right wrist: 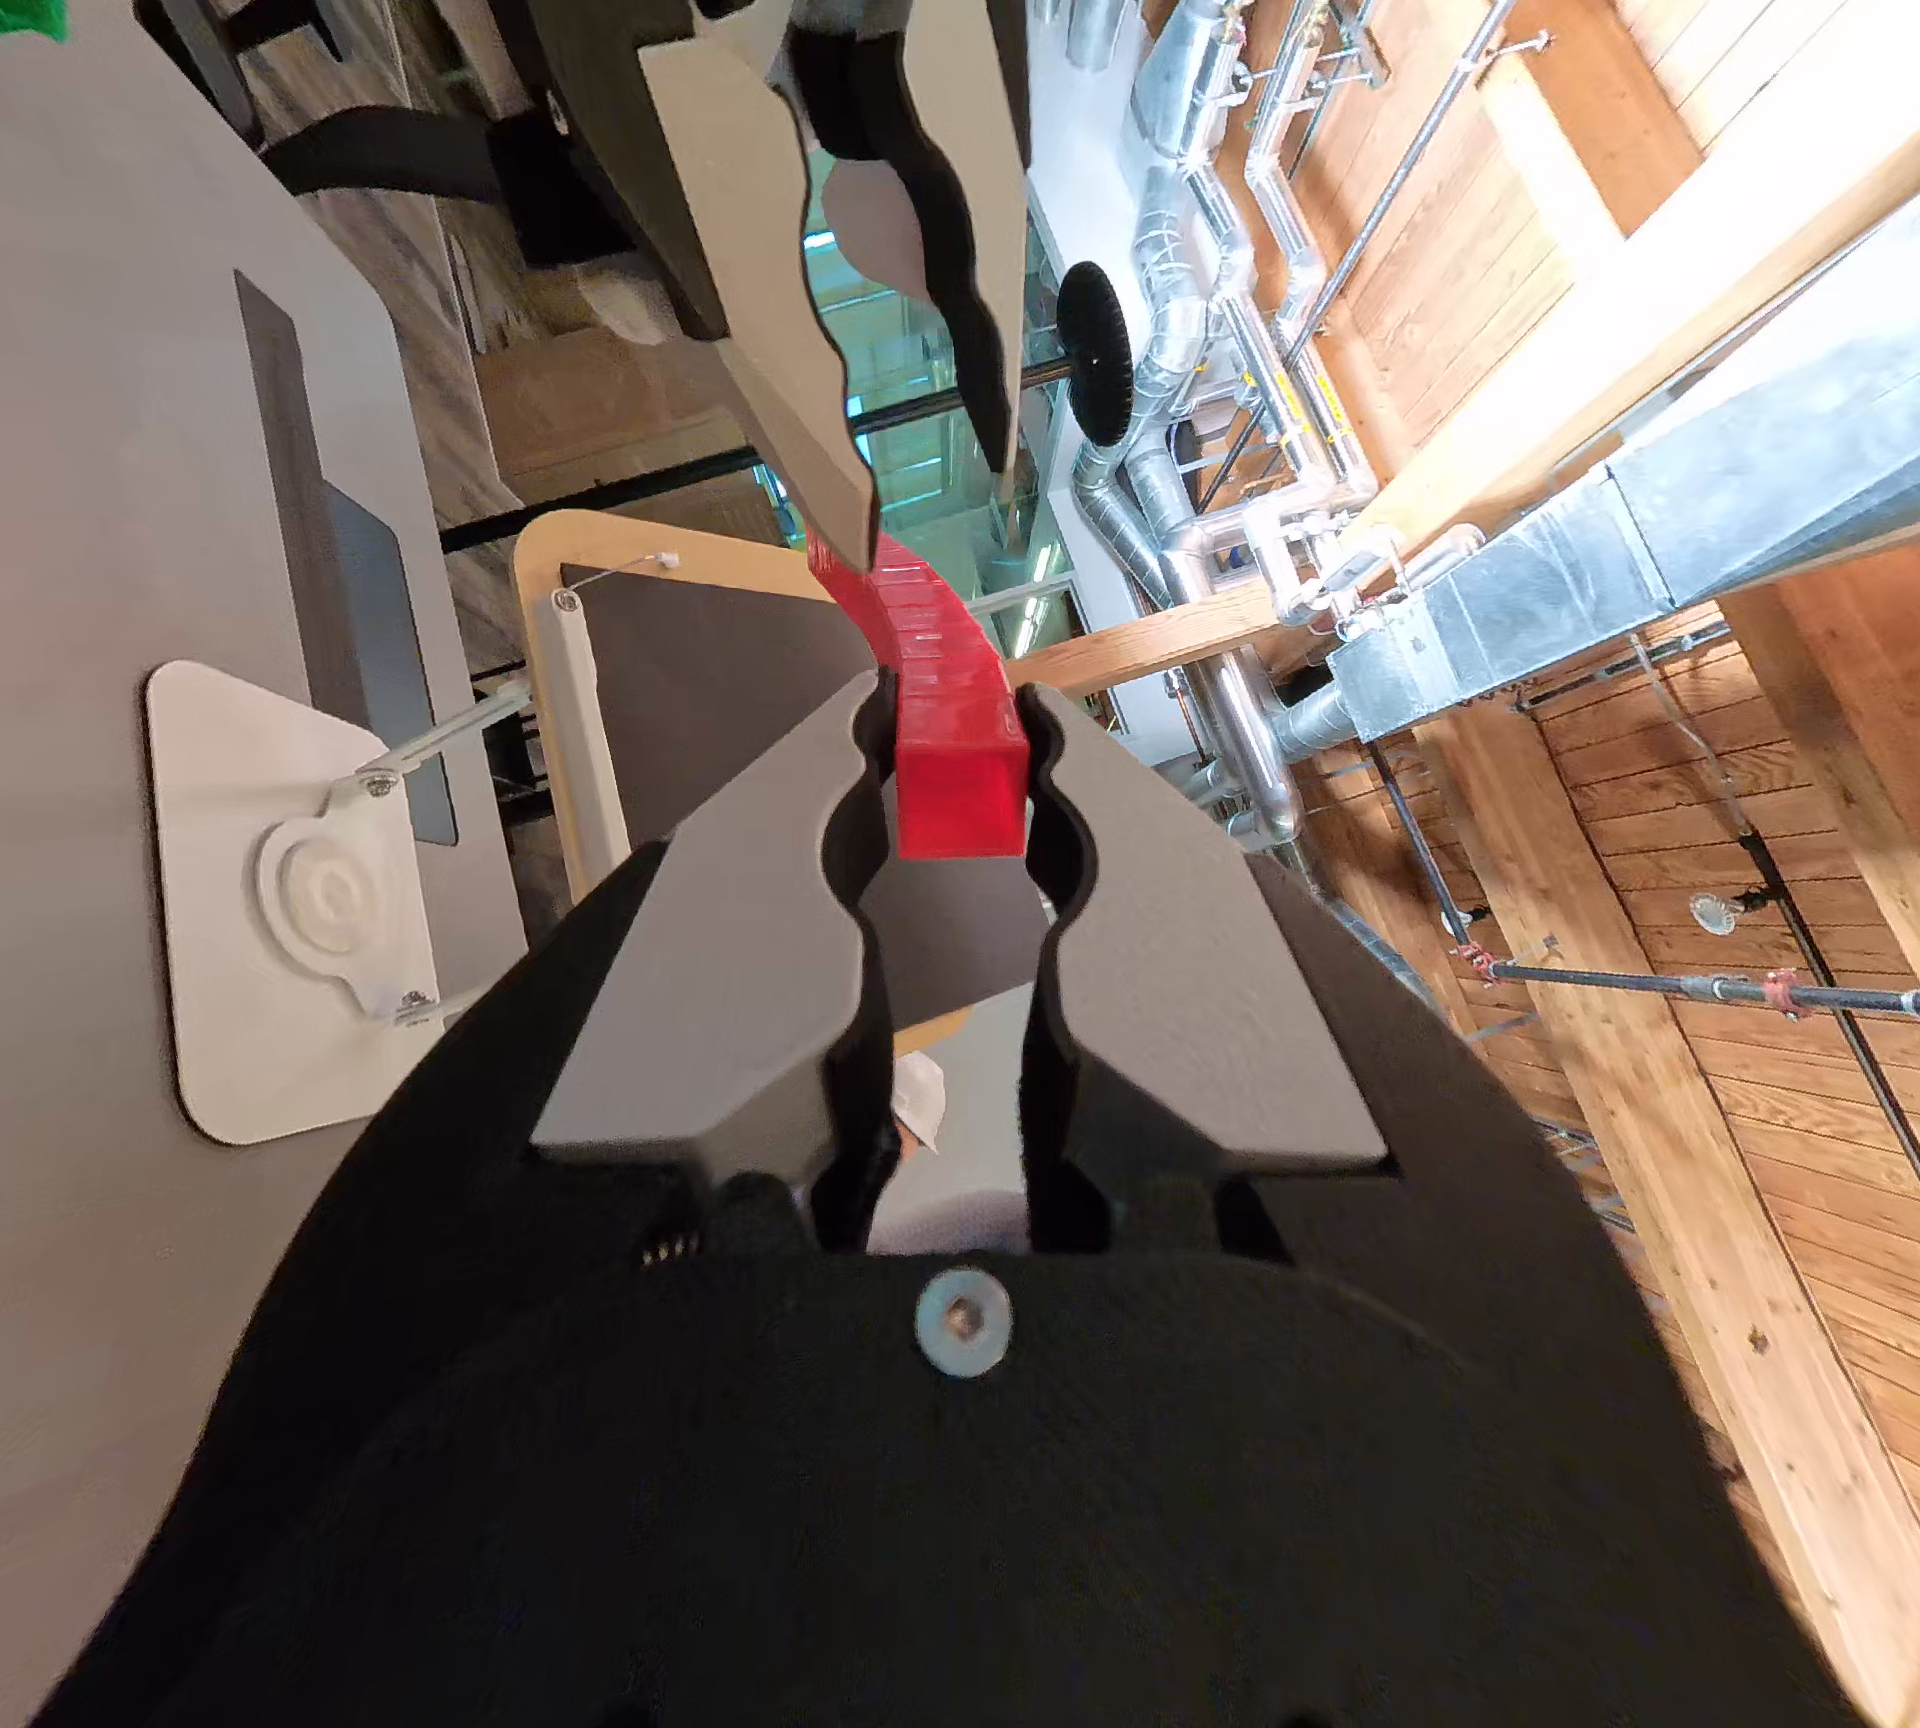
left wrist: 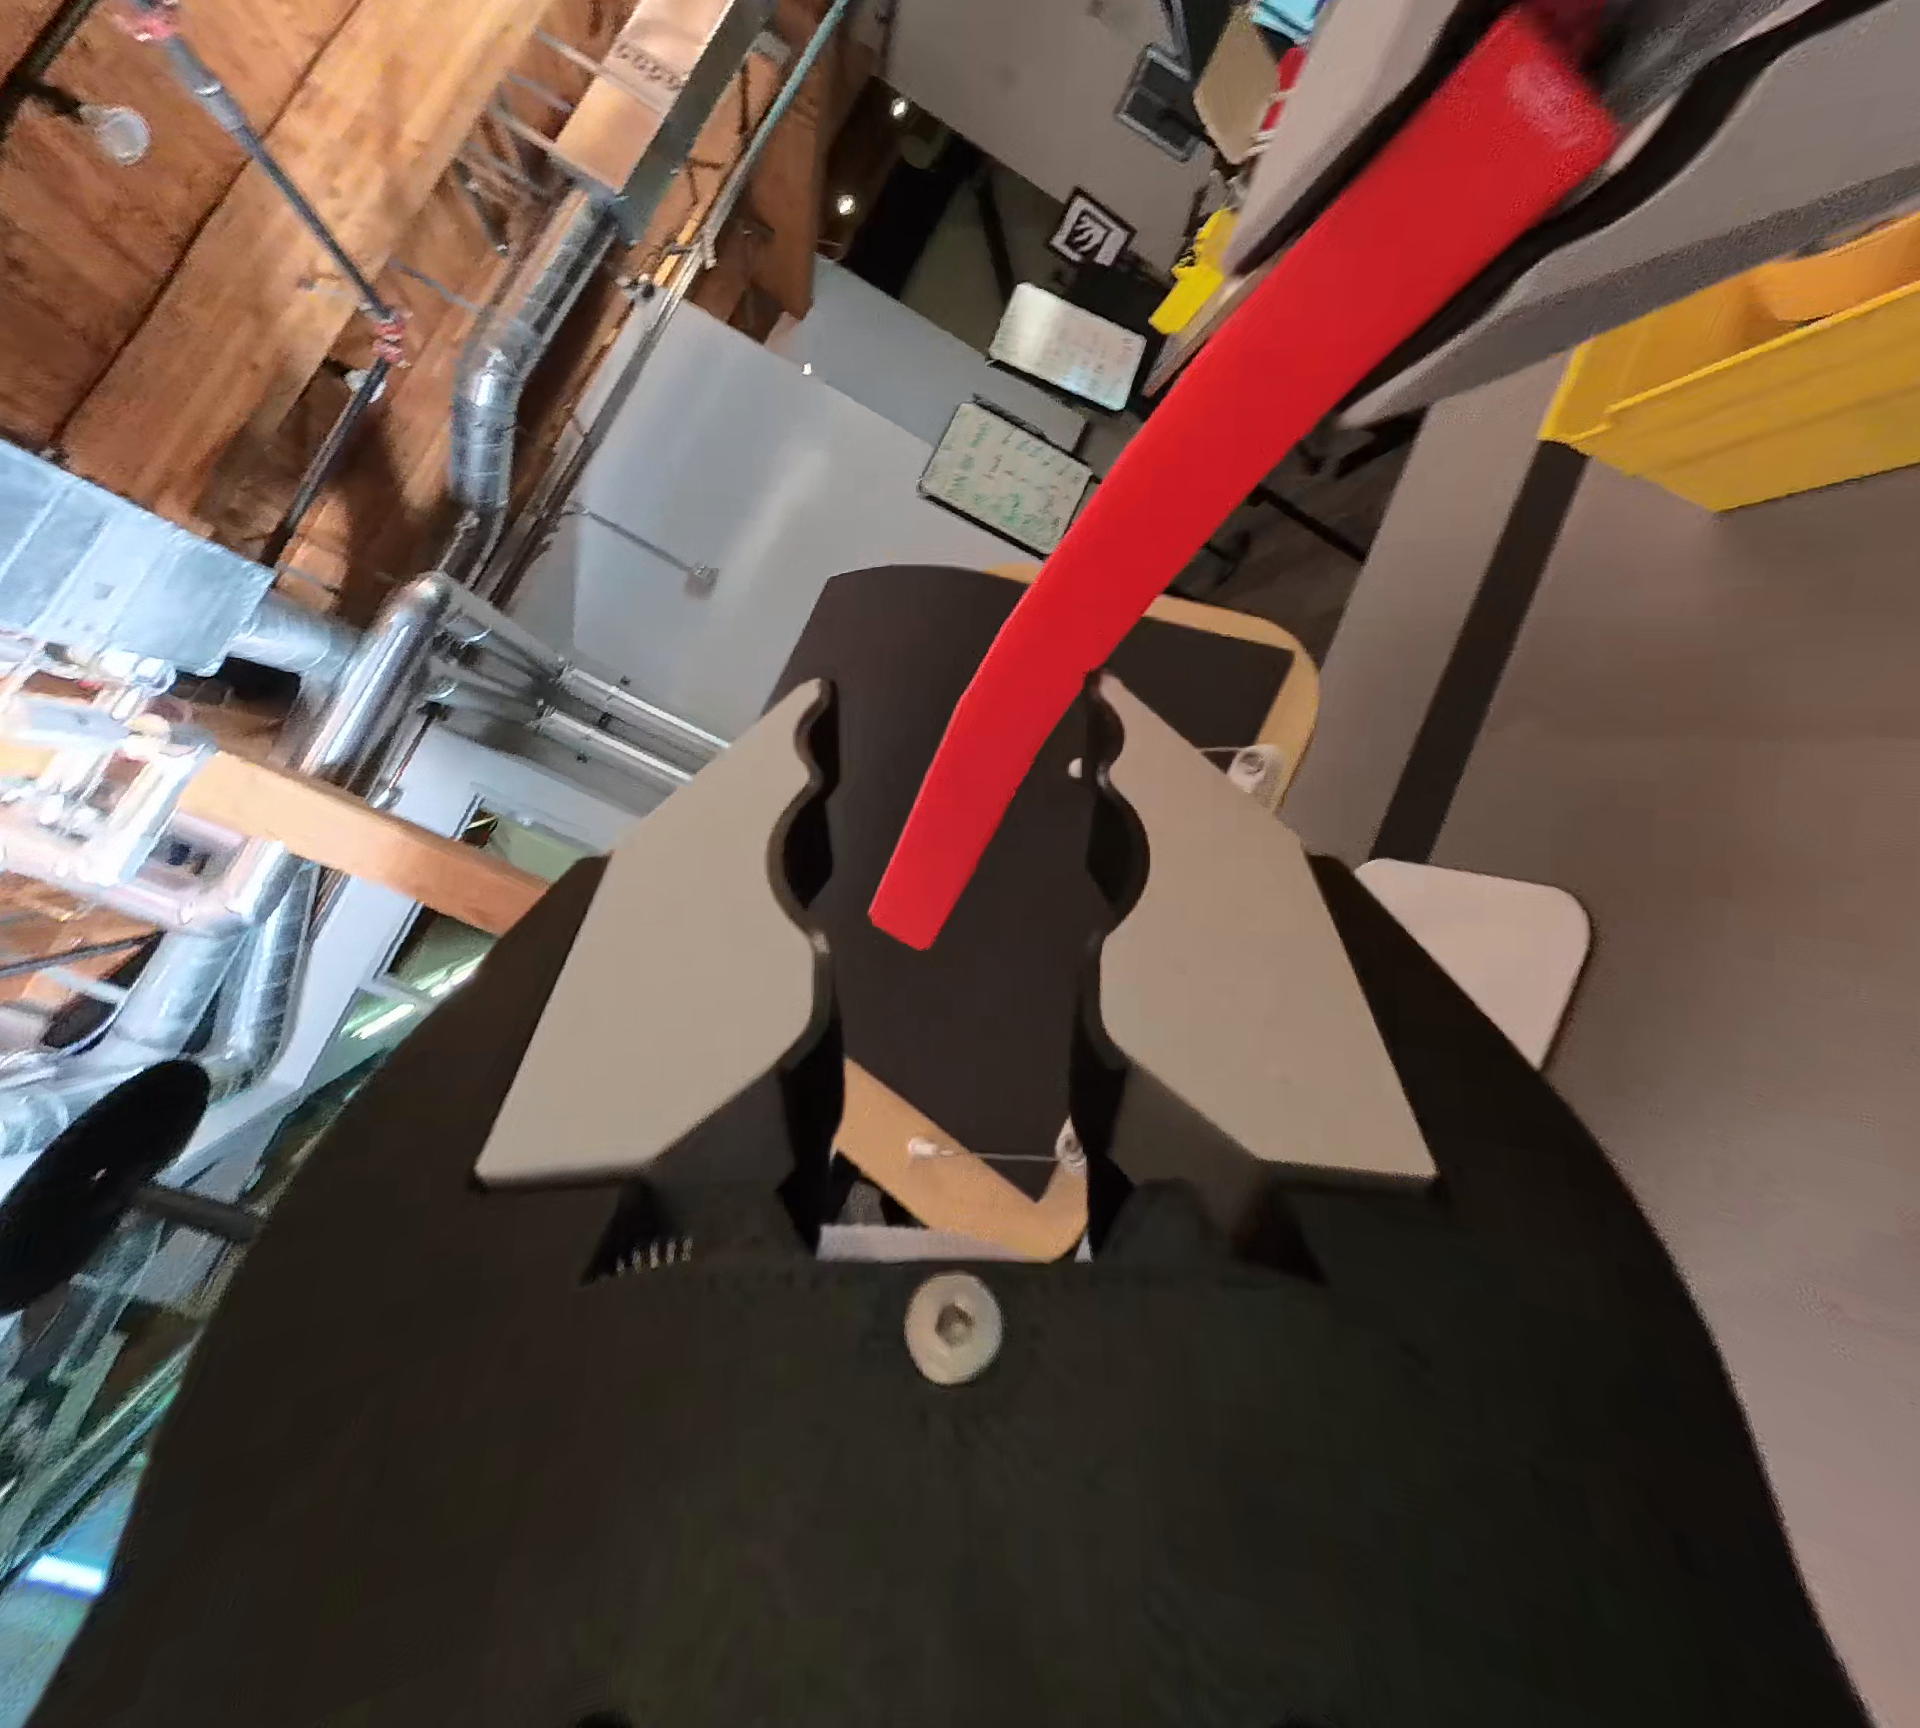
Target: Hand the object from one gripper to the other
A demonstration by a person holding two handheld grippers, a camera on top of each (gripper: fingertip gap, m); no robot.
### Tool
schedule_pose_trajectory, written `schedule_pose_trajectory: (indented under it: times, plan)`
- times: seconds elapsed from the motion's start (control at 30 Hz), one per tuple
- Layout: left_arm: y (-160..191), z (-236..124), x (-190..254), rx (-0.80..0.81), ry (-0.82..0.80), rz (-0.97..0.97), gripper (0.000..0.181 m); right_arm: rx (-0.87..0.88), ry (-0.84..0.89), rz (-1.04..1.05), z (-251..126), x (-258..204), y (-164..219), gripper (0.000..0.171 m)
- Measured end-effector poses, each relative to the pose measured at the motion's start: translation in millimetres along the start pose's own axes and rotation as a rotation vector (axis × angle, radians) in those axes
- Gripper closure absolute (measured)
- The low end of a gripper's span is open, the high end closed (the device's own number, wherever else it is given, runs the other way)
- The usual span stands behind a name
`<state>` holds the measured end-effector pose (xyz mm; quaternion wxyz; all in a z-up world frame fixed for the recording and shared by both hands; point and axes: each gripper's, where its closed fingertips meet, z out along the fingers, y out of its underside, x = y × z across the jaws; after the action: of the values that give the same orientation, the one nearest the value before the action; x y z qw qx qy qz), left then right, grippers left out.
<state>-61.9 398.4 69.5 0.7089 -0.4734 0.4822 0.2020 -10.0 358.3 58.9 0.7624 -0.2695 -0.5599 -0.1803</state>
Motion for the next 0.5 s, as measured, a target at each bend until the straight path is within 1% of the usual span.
schedule_pose_trajectory:
  times: [0.1,0.27,0.37,0.47,0.5]
  plan:
    - [15.5,-0.8,-5.9,-0.033,-0.003,0.0,0.128,0.027,-0.005,0.028,-2.7,2.7,-4.5,0.151]
    - [45.4,3.5,-11.4,-0.11,-0.02,0.04,0.128,0.076,-0.022,0.045,-7.4,3.2,-15.4,0.151]
    - [53.4,6.6,-10.0,-0.11,-0.02,0.061,0.134,0.105,-0.052,0.055,-9.7,-0.2,-22.3,0.151]
    - [53.3,7.8,-2.3,-0.092,0.023,0.052,0.151,0.118,-0.058,0.056,-11.1,-0.4,-24.6,0.151]
    - [53.5,8.0,-0.5,-0.092,0.028,0.062,0.152,0.123,-0.061,0.057,-11.5,-0.6,-25.0,0.151]
